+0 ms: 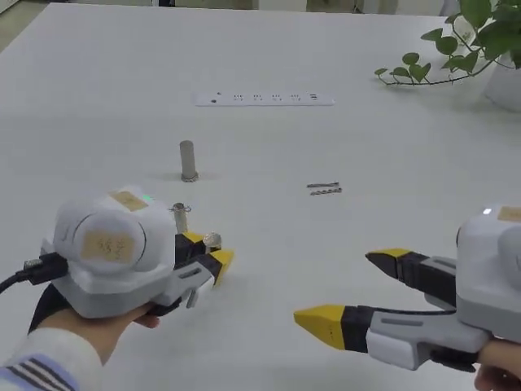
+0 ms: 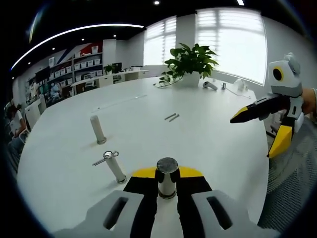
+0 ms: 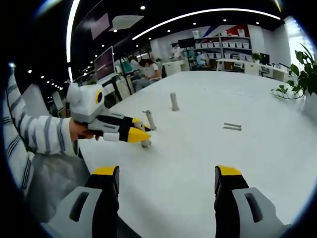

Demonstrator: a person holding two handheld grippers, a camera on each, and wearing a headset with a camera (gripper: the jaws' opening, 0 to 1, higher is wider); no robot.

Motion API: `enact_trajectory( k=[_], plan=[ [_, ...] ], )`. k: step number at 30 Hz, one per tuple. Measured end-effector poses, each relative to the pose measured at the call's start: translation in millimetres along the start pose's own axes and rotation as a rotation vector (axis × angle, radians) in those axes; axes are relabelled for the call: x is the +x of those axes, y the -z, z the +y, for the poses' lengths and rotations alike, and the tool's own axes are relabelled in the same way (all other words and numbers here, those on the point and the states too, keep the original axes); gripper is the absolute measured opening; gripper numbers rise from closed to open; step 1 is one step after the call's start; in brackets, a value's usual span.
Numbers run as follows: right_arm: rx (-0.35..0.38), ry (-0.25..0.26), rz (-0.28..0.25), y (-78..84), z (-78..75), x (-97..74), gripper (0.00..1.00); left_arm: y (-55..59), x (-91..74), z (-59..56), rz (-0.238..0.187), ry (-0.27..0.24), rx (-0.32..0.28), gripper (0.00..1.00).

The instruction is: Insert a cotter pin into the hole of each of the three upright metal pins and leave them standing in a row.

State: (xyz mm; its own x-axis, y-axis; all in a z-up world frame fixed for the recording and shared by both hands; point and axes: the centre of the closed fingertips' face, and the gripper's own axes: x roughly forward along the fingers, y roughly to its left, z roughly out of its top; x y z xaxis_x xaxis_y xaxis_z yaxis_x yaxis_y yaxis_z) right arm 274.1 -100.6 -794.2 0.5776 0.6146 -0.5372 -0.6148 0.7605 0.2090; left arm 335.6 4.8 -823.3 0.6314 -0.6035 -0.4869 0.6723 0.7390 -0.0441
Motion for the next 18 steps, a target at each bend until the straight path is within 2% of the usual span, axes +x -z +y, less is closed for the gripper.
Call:
enact_trajectory(
  k=[5, 13, 14, 18],
  plan=[
    [0.004, -0.004, 0.001, 0.5, 1.1, -0.1, 0.8, 2.3, -0.3, -5.6, 0.0, 0.024, 0.011, 0.12],
    [0.001, -0.019, 0.02, 5.8, 4.0, 2.8, 0.8, 11.4, -2.6, -7.9, 0.005, 0.045, 0.037, 0.12],
    [0.001, -0.02, 0.02, 5.8, 4.3, 3.1, 0.8, 10.6, -3.8, -8.0, -0.01, 0.049, 0.044, 0.12],
    [0.003, -0.025, 0.022, 6.4, 5.2, 4.3, 0.8, 10.9, -5.5, -8.6, -0.013, 0.06, 0.044, 0.12]
  ],
)
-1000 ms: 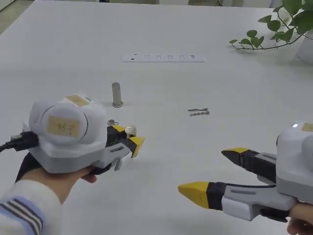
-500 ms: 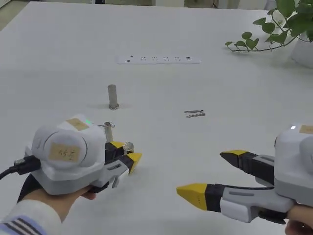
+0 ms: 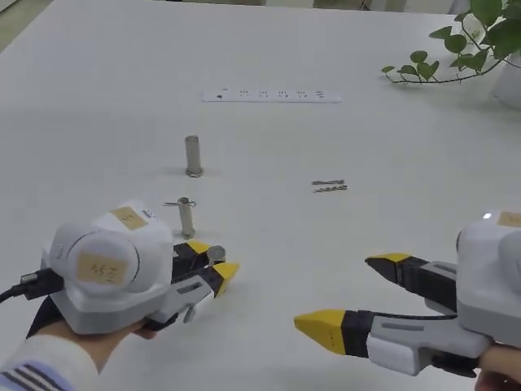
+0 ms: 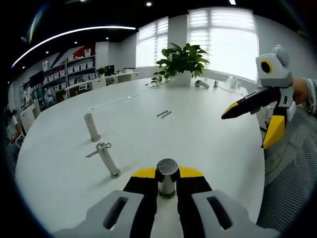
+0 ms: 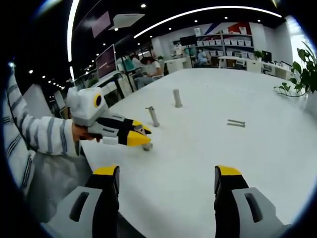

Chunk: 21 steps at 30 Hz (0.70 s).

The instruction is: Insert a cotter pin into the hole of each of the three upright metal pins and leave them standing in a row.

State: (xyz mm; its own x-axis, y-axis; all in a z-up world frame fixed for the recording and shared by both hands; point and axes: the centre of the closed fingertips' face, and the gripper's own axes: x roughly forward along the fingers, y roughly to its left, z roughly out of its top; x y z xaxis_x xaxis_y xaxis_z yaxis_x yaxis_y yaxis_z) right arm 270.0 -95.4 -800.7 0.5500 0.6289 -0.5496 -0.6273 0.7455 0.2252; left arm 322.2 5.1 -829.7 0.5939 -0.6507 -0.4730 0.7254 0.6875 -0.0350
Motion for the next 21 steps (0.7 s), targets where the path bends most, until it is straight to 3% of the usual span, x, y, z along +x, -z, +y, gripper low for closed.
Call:
enact_trajectory(
  k=[8, 17, 21],
  plan=[
    [-0.008, -0.006, 0.015, 4.0, 3.6, 2.8, 0.8, 0.6, -0.7, -0.8, 0.0, 0.017, 0.017, 0.12],
    [-0.002, -0.01, 0.021, 7.2, 4.3, 3.7, 0.8, 2.0, -2.6, -1.1, 0.003, 0.035, -0.032, 0.14],
    [-0.002, -0.009, 0.021, 6.6, 2.8, 2.7, 0.79, 4.7, -9.5, -3.6, 0.025, 0.039, 0.013, 0.22]
  ],
)
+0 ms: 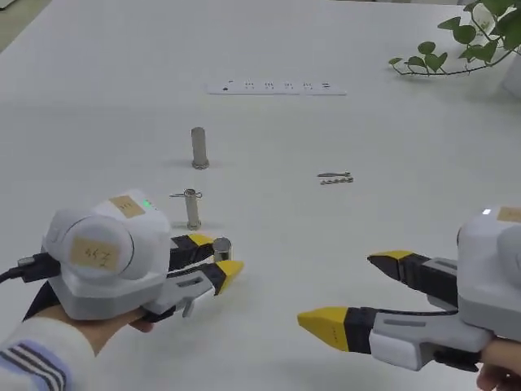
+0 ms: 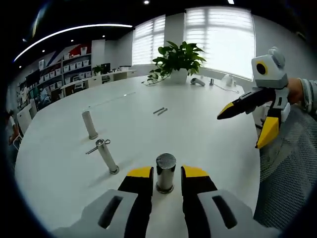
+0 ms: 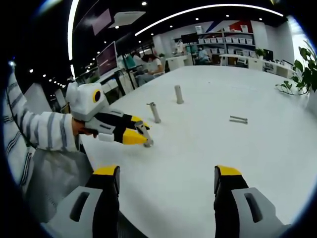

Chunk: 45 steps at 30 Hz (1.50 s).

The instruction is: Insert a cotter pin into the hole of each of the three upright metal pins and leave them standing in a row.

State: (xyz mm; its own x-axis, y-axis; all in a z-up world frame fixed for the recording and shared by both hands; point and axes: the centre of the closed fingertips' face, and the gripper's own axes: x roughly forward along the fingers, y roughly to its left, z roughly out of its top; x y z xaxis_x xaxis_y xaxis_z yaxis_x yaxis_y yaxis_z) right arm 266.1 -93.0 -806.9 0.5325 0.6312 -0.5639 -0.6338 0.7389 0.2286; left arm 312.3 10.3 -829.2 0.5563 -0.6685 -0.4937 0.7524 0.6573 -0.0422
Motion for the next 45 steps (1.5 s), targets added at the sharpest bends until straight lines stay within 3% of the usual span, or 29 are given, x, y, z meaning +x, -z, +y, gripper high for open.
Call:
enact_trajectory(
  k=[6, 8, 10, 12, 16, 22, 24, 28, 33, 36, 40, 45],
  plan=[
    [-0.004, 0.004, 0.01, 2.7, -4.5, -1.7, 0.79, 2.3, -12.5, -6.6, 0.021, 0.033, -0.012, 0.35],
    [-0.007, 0.004, 0.016, 3.8, -6.1, -2.0, 0.79, 0.5, -17.3, -10.9, 0.004, 0.058, -0.094, 0.39],
    [-0.011, 0.007, 0.023, 4.8, -7.7, -2.5, 0.79, -1.8, -23.2, -10.2, -0.012, 0.064, -0.127, 0.41],
    [-0.011, 0.008, 0.023, 4.7, -8.6, -3.0, 0.79, -4.7, -29.2, -7.7, -0.03, 0.059, -0.117, 0.44],
    [-0.018, 0.004, 0.034, 6.4, -10.1, -1.5, 0.79, -11.2, -37.4, -6.1, -0.065, 0.071, -0.105, 0.67],
    [-0.038, -0.007, 0.054, 7.7, -11.7, -0.1, 0.79, -9.7, -41.8, -10.0, -0.048, 0.103, -0.069, 0.83],
    [-0.054, -0.019, 0.069, 9.1, -11.5, -0.6, 0.78, -8.2, -42.8, -11.5, -0.041, 0.107, -0.063, 0.86],
    [-0.104, -0.046, 0.113, 12.2, -12.9, -1.2, 0.78, -12.3, -48.1, -18.8, -0.072, 0.127, -0.052, 0.87],
    [-0.167, -0.068, 0.155, 9.0, -19.8, -0.2, 0.77, -7.1, -50.6, -18.2, -0.048, 0.117, -0.03, 0.98],
    [-0.198, -0.091, 0.191, 7.8, -26.8, 3.1, 0.76, 2.4, -52.7, -22.4, 0.006, 0.127, -0.093, 1.0],
    [-0.271, -0.113, 0.244, 4.7, -37.7, 6.4, 0.72, -0.9, -54.5, -27.3, -0.011, 0.135, -0.077, 0.99],
    [-0.356, -0.144, 0.306, -2.5, -50.5, 14.4, 0.7, 4.0, -53.1, -29.0, 0.015, 0.13, -0.07, 0.99]
  ],
)
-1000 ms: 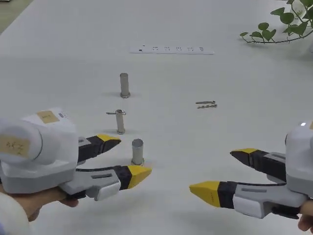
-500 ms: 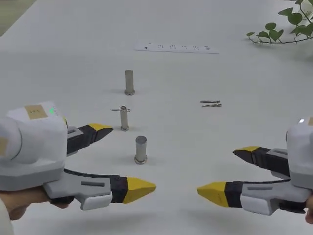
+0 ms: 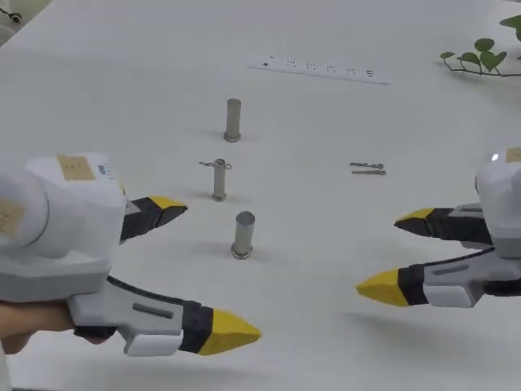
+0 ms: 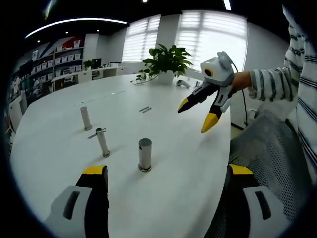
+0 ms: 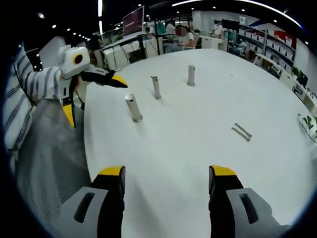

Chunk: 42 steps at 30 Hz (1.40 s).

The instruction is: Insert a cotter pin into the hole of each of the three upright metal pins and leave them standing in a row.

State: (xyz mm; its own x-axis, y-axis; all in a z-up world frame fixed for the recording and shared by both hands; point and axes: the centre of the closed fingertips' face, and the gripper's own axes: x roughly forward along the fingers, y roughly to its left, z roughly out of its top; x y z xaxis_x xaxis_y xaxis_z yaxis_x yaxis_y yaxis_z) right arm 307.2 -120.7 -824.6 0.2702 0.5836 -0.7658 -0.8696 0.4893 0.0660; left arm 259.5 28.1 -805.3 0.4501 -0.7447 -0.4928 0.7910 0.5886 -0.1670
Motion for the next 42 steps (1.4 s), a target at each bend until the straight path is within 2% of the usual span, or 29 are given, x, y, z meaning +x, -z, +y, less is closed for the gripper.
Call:
enact_trajectory(
  k=[3, 5, 9, 12, 19, 24, 29, 35, 39, 42],
  plan=[
    [-0.098, -0.02, 0.049, -5.5, -10.5, 1.1, 0.7, 5.4, 0.4, -3.1, 0.012, 0.019, -0.034, 0.99],
    [-0.142, -0.033, 0.074, -9.4, -17.7, 1.8, 0.7, 7.1, -0.3, -4.2, 0.02, 0.024, -0.037, 0.98],
    [-0.198, -0.053, 0.114, -14.4, -32.4, 5.9, 0.69, 4.4, -2.8, -1.6, 0.01, 0.014, -0.038, 0.98],
    [-0.208, -0.068, 0.146, -13.1, -43.3, 11.2, 0.68, 0.8, -3.7, -0.4, -0.006, 0.007, -0.038, 0.97],
    [-0.223, -0.079, 0.213, -11.0, -67.7, 22.2, 0.66, 2.3, -2.7, -2.9, -0.001, 0.009, -0.049, 0.96],
    [-0.226, -0.079, 0.222, -17.7, -84.1, 32.1, 0.66, 2.9, -1.1, -5.3, -0.003, 0.02, -0.082, 0.96],
    [-0.212, -0.065, 0.231, -22.2, -97.8, 41.9, 0.63, 4.5, 1.0, -8.3, 0.003, 0.028, -0.083, 0.94],
    [-0.182, -0.064, 0.236, -23.2, -105.4, 49.0, 0.61, 4.2, 1.7, -9.6, 0.002, 0.032, -0.095, 0.93],
    [-0.202, -0.062, 0.258, -20.5, -108.6, 50.8, 0.59, 4.8, 1.5, -8.8, -0.002, 0.027, -0.103, 0.92],
    [-0.19, -0.054, 0.271, -18.2, -113.8, 51.1, 0.59, 5.3, 1.1, -9.5, -0.003, 0.031, -0.112, 0.91]
  ],
)
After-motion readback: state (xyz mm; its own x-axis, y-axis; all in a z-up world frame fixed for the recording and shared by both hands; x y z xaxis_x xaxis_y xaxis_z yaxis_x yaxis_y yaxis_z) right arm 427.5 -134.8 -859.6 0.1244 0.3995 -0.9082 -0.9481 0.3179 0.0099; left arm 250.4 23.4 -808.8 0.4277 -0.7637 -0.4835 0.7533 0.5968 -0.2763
